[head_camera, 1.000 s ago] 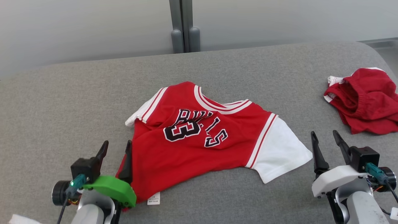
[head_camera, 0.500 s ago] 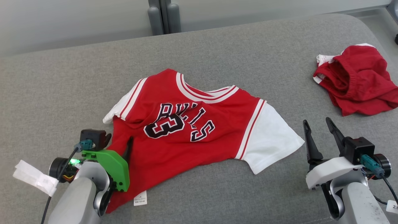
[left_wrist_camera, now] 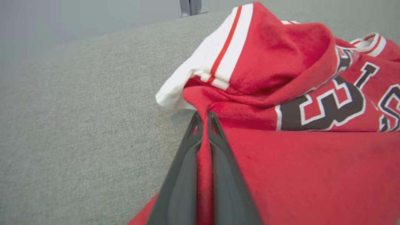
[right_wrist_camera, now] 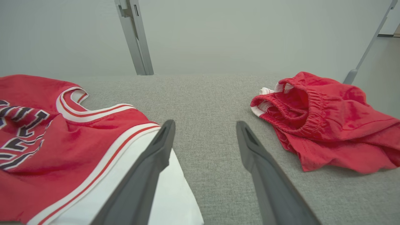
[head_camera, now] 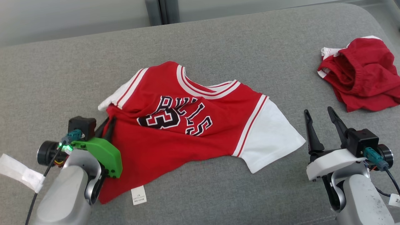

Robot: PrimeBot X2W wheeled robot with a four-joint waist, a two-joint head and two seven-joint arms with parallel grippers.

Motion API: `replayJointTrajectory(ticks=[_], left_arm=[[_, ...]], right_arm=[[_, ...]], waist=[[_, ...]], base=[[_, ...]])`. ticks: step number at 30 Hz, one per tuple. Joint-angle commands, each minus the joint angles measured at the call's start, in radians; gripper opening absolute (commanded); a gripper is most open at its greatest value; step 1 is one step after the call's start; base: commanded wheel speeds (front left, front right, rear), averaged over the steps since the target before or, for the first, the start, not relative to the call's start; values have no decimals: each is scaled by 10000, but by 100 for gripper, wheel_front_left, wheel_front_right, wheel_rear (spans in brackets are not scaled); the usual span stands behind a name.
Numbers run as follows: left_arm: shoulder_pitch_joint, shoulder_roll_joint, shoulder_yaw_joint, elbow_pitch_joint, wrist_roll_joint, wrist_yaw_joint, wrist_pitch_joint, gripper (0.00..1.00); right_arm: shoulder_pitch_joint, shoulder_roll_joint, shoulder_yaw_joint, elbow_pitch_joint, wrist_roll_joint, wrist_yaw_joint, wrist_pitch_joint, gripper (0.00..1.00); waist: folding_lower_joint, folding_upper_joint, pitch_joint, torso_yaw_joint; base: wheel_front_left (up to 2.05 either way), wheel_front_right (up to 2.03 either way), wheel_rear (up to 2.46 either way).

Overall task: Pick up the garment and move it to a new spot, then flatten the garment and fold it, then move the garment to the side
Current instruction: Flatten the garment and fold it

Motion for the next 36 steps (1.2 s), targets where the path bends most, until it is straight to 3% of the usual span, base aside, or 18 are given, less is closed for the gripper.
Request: replayJointTrajectory(ticks=[1,12,13,14,15,21,28,36], left_arm=[[-342,8,-38,11,159,111,-289,0],[-2361,-741,-585,1722,1010,273,-1820,0],[-2459,-773,-595,1903,1007,263,-1894,11],[-2559,-817,-566,2082,968,247,-2025,60],[-2621,-863,-505,2207,901,258,-2129,100],[-2170,-957,-2,2171,588,275,-2565,100],[-24,-1115,1367,-296,410,313,-2576,100],[2656,-1830,2171,-1698,511,364,-2577,100]], right_arm=[[-82,-42,-17,-54,64,-16,-43,100],[-340,-42,160,-2,58,-16,-44,100],[-360,-40,166,-2,54,-16,-44,100],[-382,-42,153,-12,68,-16,-44,100],[-386,-40,142,-18,82,-16,-44,100],[-133,-43,-172,-208,112,-16,-45,100],[321,-39,-431,-358,38,-16,-45,100],[1040,-37,-60,-174,-428,-16,-45,100]], waist=[[0,0,99,-28],[0,0,614,-520],[0,0,624,-556],[0,0,632,-599],[0,0,629,-618],[0,0,333,-511],[0,0,-494,-9],[0,0,-1535,384]], base=[[0,0,0],[0,0,0],[0,0,0],[0,0,0],[0,0,0],[0,0,0],[0,0,0],[0,0,0]])
